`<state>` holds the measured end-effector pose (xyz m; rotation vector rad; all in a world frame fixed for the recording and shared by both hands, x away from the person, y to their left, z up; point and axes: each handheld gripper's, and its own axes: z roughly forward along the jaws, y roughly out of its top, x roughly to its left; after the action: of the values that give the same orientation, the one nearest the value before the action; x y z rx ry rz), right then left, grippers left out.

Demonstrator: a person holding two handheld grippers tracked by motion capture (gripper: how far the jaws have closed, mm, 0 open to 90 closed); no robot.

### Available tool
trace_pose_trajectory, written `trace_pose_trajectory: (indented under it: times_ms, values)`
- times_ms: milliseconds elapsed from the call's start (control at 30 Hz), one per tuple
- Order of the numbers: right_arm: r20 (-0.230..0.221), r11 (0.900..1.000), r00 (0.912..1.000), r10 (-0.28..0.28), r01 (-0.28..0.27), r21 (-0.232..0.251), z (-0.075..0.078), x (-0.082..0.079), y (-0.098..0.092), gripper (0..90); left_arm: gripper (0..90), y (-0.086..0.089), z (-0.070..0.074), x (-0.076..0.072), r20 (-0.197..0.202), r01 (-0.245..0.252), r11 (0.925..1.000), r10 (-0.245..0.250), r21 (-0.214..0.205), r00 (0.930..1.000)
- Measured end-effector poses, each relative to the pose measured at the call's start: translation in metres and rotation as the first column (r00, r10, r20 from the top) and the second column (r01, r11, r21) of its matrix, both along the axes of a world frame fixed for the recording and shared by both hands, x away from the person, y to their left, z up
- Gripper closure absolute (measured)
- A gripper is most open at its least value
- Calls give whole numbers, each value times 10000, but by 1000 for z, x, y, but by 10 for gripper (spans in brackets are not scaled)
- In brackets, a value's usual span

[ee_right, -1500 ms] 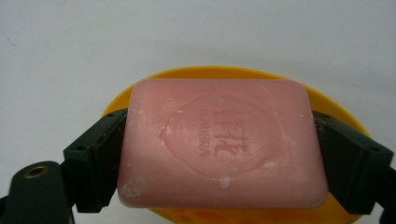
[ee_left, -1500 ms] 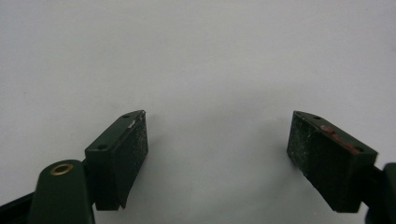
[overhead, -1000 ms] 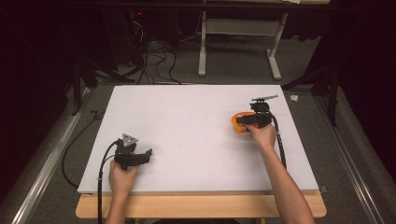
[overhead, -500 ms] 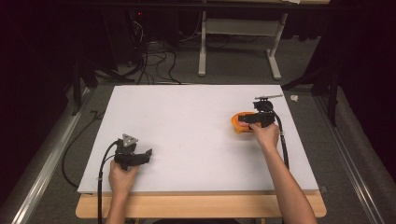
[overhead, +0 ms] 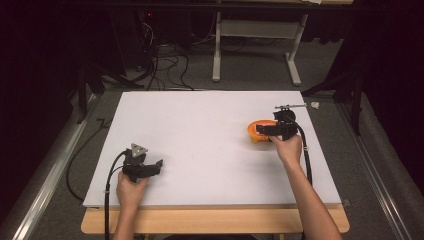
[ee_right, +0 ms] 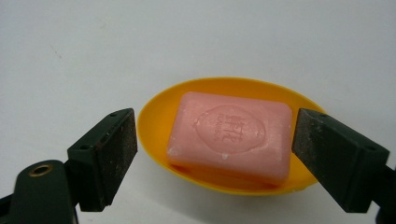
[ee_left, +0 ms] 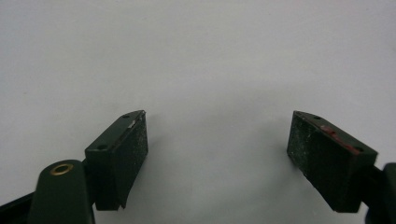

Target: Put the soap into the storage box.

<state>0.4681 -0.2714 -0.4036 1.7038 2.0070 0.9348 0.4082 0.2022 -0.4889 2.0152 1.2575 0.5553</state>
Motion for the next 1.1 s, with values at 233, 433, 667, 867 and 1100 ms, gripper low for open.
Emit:
trace_pose_trajectory:
  times_ms: [233, 433, 667, 867, 1100]
  values:
    - [382, 9997, 9990, 230, -231, 9, 7, -12, 1, 155, 208, 0, 0, 0, -2, 3, 10000, -3, -4, 10000]
    - [691, 9995, 9972, 274, -263, -173, 11, -25, -3, 159, 208, 0, 0, 0, -6, 3, 10000, -3, -4, 10000]
    - [950, 9991, 9948, 372, -352, -222, 12, -37, -7, 160, 208, 0, 0, 0, -5, 0, 10000, 0, -9, 10000]
    - [1163, 9982, 9915, 580, -556, -240, 14, -49, -9, 162, 208, 0, 0, 0, -4, 4, 10000, -4, 0, 10000]
    - [1456, 9970, 9863, 773, -751, -207, 20, -63, -13, 172, 208, 0, 0, 0, -2, 3, 10000, -3, 6, 10000]
